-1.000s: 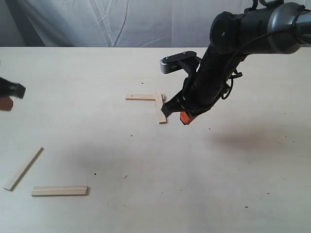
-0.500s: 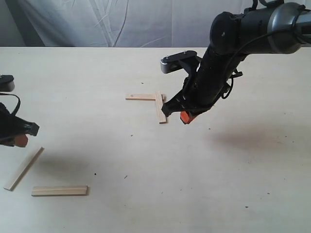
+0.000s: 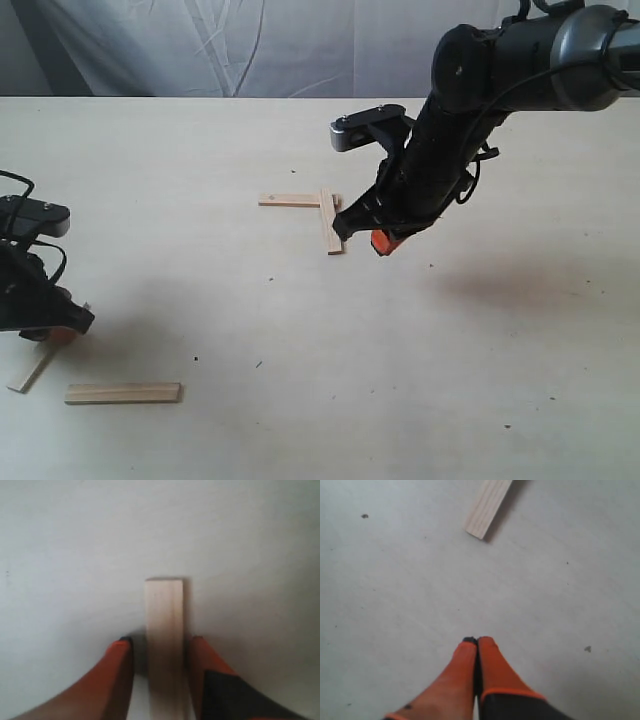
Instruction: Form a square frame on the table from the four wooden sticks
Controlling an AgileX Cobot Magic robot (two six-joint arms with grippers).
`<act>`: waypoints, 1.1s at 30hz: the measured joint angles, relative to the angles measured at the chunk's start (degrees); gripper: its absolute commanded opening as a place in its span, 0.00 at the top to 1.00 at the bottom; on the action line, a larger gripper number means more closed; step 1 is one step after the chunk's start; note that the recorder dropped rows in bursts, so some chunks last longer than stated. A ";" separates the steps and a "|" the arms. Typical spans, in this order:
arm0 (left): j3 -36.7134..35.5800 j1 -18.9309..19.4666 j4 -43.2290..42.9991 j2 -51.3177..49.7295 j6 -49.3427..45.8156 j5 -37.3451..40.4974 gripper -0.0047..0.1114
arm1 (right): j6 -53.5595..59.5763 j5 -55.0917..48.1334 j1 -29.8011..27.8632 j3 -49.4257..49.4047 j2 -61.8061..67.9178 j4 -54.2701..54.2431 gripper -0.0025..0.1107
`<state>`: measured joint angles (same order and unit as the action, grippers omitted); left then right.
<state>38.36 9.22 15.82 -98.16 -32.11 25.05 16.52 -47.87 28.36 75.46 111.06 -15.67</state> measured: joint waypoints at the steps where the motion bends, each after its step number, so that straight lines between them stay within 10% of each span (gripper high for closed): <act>1: 0.00 0.00 -0.32 -0.11 -0.10 -0.26 0.88 | 0.00 0.00 0.00 0.00 0.00 0.00 0.97; 12: 8.55 0.00 5.46 1.16 0.74 6.61 0.96 | 11.32 0.62 1.00 -0.05 -0.85 -4.01 0.97; 19: 14.22 3.07 3.34 8.93 7.50 8.45 0.96 | 28.64 4.99 12.00 -5.55 -0.98 -14.92 0.97; 27: 14.85 5.43 5.45 10.14 7.96 11.47 0.96 | 25.32 10.33 25.61 -2.25 2.03 -11.85 0.58; 33: 16.75 5.43 6.35 10.14 7.54 13.79 0.96 | 16.14 0.80 30.78 13.51 10.63 -0.87 0.57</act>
<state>55.11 14.65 22.17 -88.02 -24.56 38.85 32.66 -47.07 59.14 88.97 121.70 -16.54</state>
